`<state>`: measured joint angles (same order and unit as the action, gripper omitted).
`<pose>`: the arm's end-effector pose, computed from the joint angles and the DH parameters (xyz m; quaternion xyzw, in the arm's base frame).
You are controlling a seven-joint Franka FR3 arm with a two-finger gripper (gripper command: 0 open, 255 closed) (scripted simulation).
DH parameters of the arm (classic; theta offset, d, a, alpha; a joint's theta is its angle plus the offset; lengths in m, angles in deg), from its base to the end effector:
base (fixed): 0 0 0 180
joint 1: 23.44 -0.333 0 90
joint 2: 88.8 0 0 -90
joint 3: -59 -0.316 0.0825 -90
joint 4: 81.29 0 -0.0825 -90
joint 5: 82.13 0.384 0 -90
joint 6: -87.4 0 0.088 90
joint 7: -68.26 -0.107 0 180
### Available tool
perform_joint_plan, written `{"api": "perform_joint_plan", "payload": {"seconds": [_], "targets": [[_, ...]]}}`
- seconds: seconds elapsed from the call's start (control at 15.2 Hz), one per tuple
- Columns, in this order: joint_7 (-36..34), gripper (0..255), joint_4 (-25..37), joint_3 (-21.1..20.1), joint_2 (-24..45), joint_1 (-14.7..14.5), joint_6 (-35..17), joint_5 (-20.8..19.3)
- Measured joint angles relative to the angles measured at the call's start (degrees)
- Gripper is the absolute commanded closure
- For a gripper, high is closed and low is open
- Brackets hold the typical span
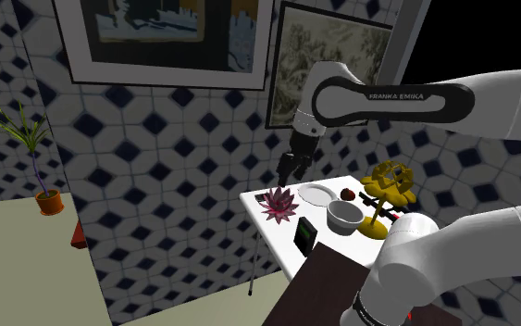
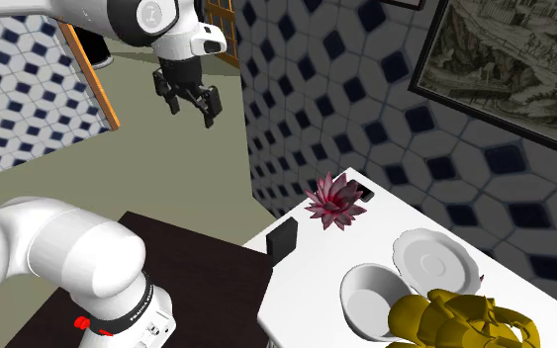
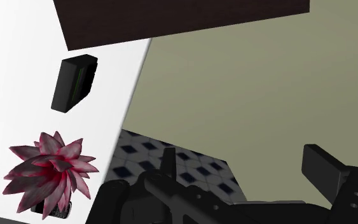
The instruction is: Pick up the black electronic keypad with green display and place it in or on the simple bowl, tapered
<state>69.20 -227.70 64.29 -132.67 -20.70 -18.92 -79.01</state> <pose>0.3255 -0.0448 0.5135 -0.9962 0.0567 -0.0354 0.0561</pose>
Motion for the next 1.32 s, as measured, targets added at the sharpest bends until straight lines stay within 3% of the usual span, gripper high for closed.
{"api": "perform_joint_plan", "payload": {"seconds": [0.66, 1.32], "targets": [[8.9, 0, -7.4, 8.0, 9.9, 4.5, -15.9, -5.8], [19.1, 0, -7.4, 16.9, 28.9, 6.6, -34.0, -6.8]]}}
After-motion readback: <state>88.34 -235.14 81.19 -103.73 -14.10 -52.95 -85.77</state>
